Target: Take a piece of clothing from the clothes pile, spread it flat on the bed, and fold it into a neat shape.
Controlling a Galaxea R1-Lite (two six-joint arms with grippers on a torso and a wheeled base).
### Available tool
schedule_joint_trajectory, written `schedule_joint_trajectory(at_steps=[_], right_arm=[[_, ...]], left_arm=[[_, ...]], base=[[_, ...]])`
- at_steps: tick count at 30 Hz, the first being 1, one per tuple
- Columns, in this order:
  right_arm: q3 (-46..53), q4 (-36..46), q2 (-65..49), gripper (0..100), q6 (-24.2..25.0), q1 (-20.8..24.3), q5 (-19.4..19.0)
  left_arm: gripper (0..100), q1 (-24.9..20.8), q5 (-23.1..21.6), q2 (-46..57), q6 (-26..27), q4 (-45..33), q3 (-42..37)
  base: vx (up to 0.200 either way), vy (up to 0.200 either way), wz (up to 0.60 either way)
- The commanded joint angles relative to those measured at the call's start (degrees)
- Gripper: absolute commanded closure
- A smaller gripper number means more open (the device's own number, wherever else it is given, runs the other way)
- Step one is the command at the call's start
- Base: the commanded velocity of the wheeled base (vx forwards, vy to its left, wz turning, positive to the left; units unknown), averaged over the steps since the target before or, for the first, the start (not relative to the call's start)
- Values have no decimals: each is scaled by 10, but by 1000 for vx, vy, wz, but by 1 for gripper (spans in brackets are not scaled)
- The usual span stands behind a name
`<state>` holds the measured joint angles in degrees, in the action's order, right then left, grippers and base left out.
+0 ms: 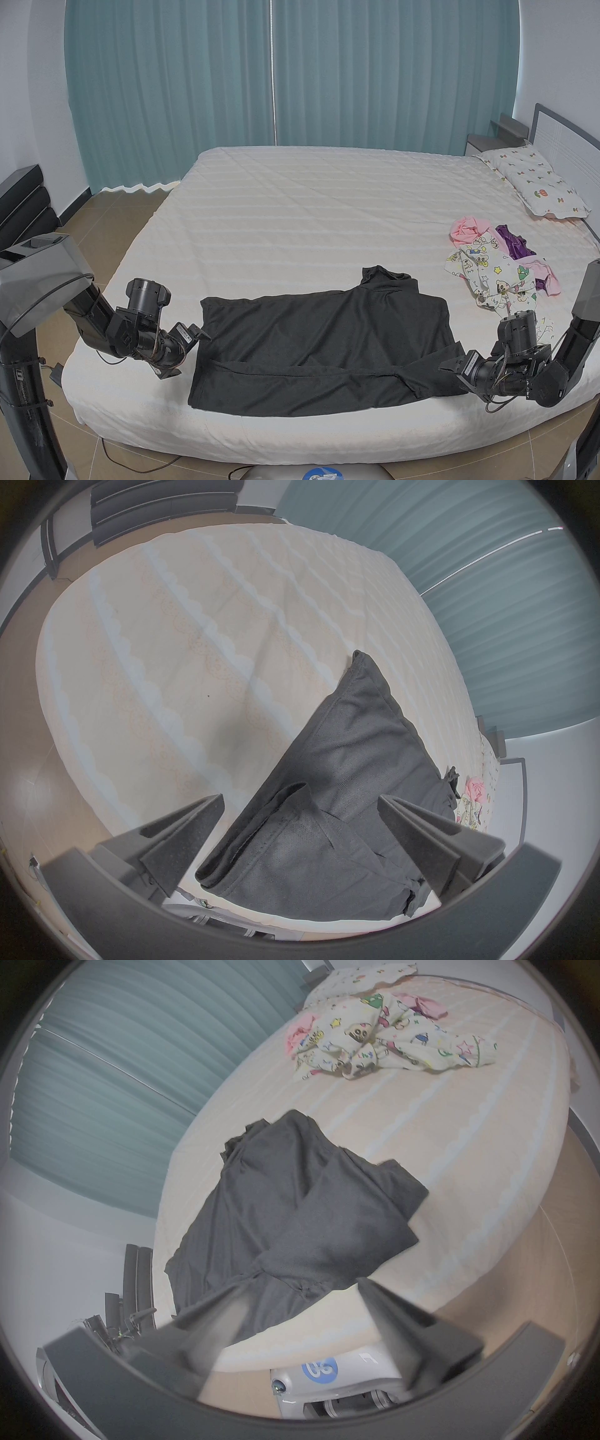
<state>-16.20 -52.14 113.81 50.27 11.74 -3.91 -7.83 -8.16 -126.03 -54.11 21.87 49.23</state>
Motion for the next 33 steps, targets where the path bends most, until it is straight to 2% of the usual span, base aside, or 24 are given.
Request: schedule_joint_trajectory(at_steps=[1,9,17,21,33], right_arm=[[-8,-2,6,0,-13,-29,-1],[-61,-9,65,0,-43,-81,-9],[-144,-21,135,0,-49,-77,-25],[-173,-21,169,0,-76,-76,-33],[-201,-25,186,0,-117,-98,-30]], left_arm=[[0,0,0,-1,0,0,0],[0,0,0,-1,0,0,0],[0,0,0,-1,0,0,1],[0,0,0,-1,0,0,1],[0,0,0,-1,0,-1,1]], base=[[0,0,0],[0,0,0],[0,0,0],[0,0,0],[0,0,0]])
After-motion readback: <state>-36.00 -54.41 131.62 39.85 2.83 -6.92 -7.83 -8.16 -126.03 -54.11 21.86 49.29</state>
